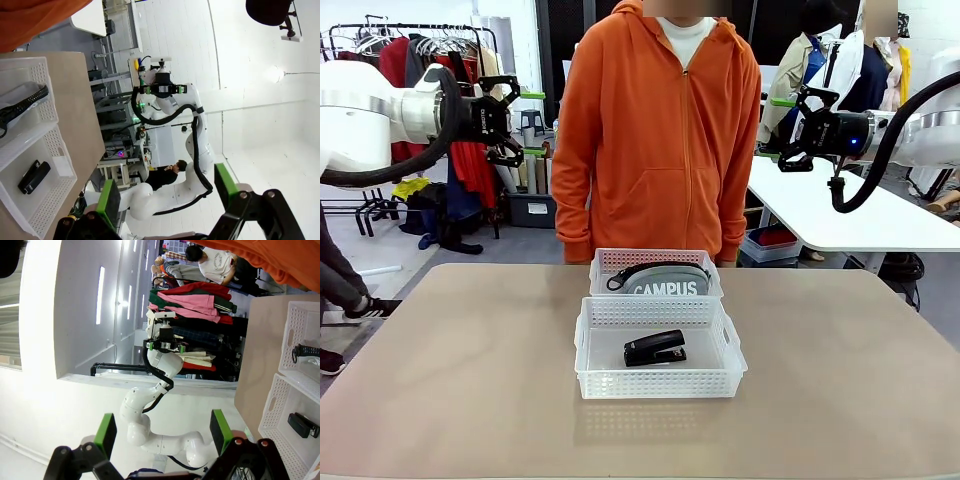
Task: Distribute items into two baskets.
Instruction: Place the picked Stapler into the Organizing basket as instructed by the person.
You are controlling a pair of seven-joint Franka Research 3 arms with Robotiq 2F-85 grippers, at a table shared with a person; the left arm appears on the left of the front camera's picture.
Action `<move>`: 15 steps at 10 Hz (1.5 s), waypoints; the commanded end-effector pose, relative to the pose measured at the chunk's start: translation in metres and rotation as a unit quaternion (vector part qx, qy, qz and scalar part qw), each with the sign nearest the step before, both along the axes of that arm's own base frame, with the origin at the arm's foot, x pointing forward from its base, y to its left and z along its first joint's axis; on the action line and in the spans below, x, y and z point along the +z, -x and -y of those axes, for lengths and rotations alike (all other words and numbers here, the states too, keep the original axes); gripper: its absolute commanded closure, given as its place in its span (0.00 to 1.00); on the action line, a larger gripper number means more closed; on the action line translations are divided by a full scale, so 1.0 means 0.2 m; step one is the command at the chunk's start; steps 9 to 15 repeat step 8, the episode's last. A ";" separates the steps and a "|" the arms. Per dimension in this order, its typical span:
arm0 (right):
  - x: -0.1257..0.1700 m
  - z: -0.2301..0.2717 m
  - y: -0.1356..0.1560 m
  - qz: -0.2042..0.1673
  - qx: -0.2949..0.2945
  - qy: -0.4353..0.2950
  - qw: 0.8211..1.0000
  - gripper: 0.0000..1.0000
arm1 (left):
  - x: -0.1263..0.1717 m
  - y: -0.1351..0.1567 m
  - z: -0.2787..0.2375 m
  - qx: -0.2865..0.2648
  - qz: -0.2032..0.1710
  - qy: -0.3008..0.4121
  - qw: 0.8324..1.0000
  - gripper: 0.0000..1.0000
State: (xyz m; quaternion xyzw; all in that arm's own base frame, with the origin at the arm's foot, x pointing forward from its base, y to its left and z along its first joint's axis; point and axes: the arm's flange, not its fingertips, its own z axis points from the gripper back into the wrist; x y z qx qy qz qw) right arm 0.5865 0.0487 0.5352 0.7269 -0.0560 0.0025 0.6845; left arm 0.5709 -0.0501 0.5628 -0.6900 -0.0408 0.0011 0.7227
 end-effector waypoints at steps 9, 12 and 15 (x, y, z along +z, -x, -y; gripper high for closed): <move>0.01 0.00 0.00 -0.003 -0.004 -0.005 1.000 0.00 | 0.00 0.00 0.00 -0.001 0.000 0.002 1.000 0.00; 0.01 0.00 0.00 -0.003 -0.004 -0.005 1.000 0.00 | 0.00 0.00 0.00 -0.001 0.000 0.002 1.000 0.00; 0.01 0.00 0.00 -0.003 -0.004 -0.005 1.000 0.00 | 0.00 0.00 0.00 -0.001 0.000 0.002 1.000 0.00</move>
